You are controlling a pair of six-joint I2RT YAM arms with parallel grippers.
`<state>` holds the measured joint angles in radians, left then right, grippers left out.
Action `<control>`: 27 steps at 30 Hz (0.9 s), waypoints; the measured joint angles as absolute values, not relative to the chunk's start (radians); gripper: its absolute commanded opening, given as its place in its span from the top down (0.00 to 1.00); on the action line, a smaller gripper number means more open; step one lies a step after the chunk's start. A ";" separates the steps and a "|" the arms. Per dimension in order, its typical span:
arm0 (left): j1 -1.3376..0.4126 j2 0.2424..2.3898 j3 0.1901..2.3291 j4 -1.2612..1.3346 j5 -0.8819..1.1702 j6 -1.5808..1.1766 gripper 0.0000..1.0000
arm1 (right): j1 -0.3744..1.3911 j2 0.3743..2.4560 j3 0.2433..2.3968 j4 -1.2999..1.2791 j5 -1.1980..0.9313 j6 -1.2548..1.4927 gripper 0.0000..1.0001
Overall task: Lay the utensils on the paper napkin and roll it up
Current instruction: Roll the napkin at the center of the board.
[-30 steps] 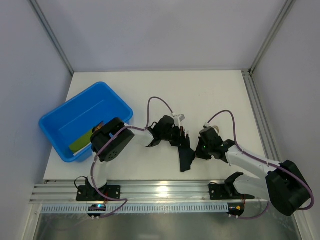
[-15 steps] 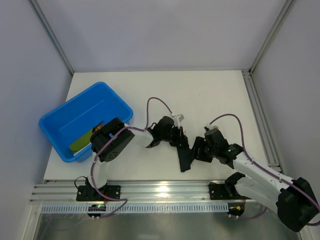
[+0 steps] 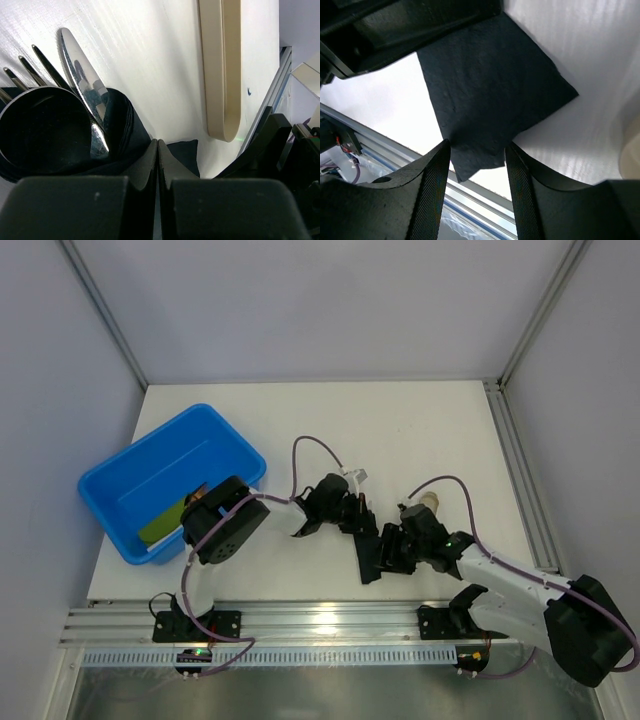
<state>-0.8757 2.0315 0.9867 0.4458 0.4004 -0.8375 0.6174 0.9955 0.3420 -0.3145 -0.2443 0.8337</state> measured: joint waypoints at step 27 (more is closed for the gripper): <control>-0.893 2.016 0.974 0.449 0.339 -0.835 1.00 | 0.647 1.053 0.269 -0.096 -0.224 0.946 0.97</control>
